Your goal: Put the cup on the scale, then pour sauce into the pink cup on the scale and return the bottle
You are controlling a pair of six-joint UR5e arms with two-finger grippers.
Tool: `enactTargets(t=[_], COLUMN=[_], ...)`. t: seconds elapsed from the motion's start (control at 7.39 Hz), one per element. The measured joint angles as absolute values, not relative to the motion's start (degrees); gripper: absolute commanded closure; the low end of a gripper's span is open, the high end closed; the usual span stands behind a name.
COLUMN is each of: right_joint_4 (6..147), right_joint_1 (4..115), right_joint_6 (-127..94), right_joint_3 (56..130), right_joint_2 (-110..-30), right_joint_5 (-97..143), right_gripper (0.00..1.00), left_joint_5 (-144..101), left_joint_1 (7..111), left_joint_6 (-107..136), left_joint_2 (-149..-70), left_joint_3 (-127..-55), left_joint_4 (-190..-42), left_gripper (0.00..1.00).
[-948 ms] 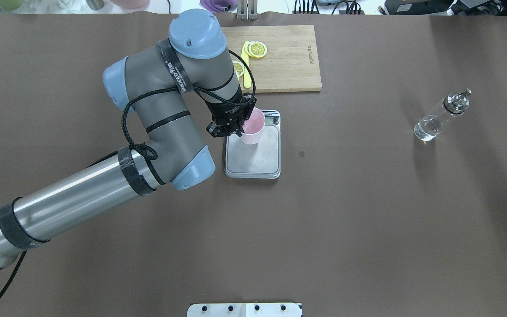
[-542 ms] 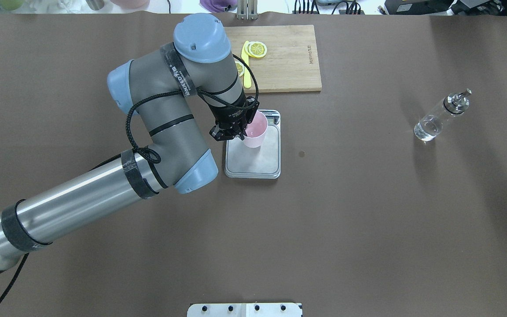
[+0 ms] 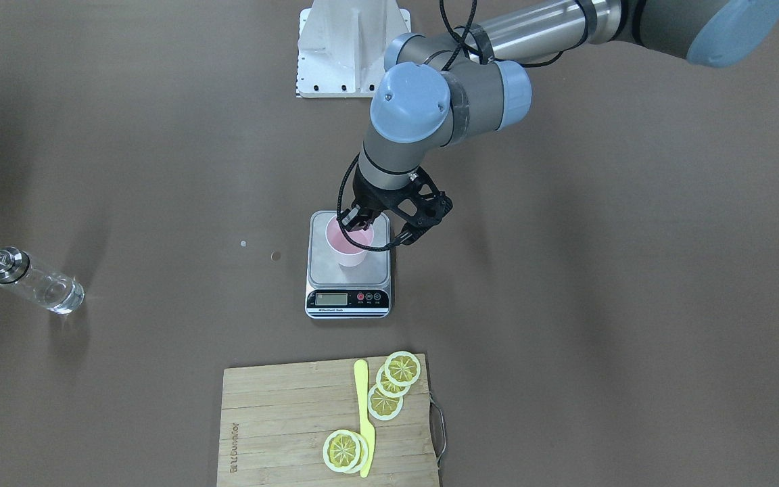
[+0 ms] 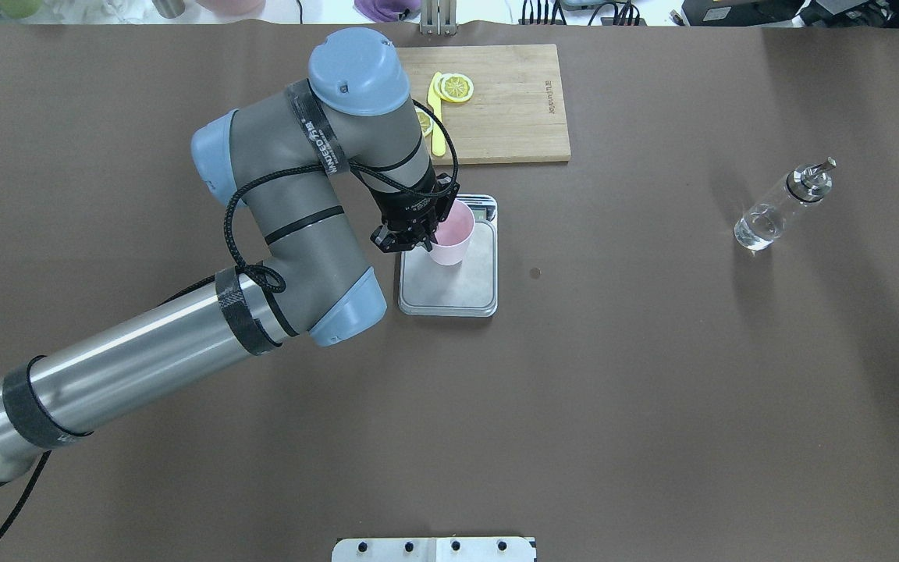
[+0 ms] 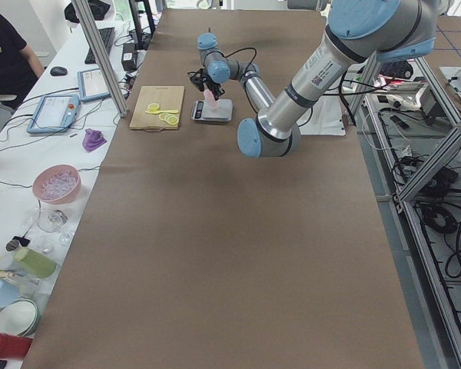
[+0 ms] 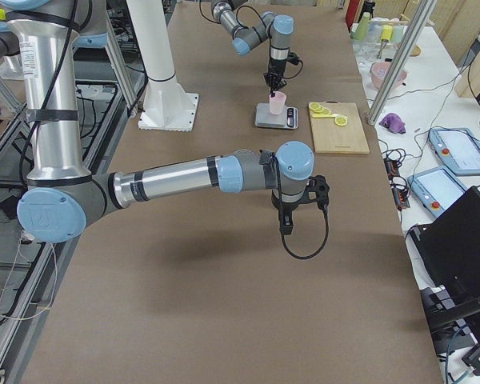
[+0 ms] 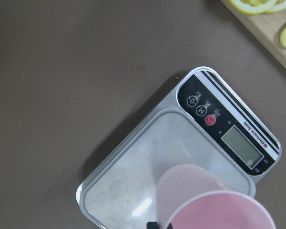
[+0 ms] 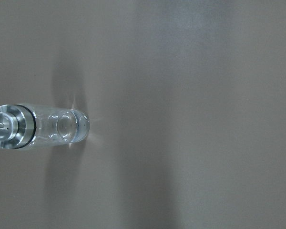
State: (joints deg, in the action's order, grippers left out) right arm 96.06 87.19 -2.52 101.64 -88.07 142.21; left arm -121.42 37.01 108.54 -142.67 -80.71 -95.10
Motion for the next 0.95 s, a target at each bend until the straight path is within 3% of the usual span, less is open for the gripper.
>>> enactTargets(t=[0.14, 0.68, 0.95], right_joint_4=[96.1, 95.9, 95.7], right_joint_1=[87.2, 87.2, 87.0], right_joint_6=[-2.5, -7.0, -7.2], right_joint_3=[101.8, 103.2, 103.2], right_joint_2=[-88.2, -88.3, -88.2], right_joint_5=[142.2, 142.3, 141.7], right_gripper=[0.00, 0.00, 0.00], left_joint_5=[-121.2, -120.3, -120.3], left_joint_1=[37.0, 37.0, 37.7], left_joint_6=[108.5, 107.9, 107.7], left_joint_2=[-142.6, -142.1, -138.6], left_joint_3=[-80.7, -82.7, -89.6], left_joint_4=[-95.1, -94.8, -93.7], left_gripper=[0.01, 0.01, 0.01])
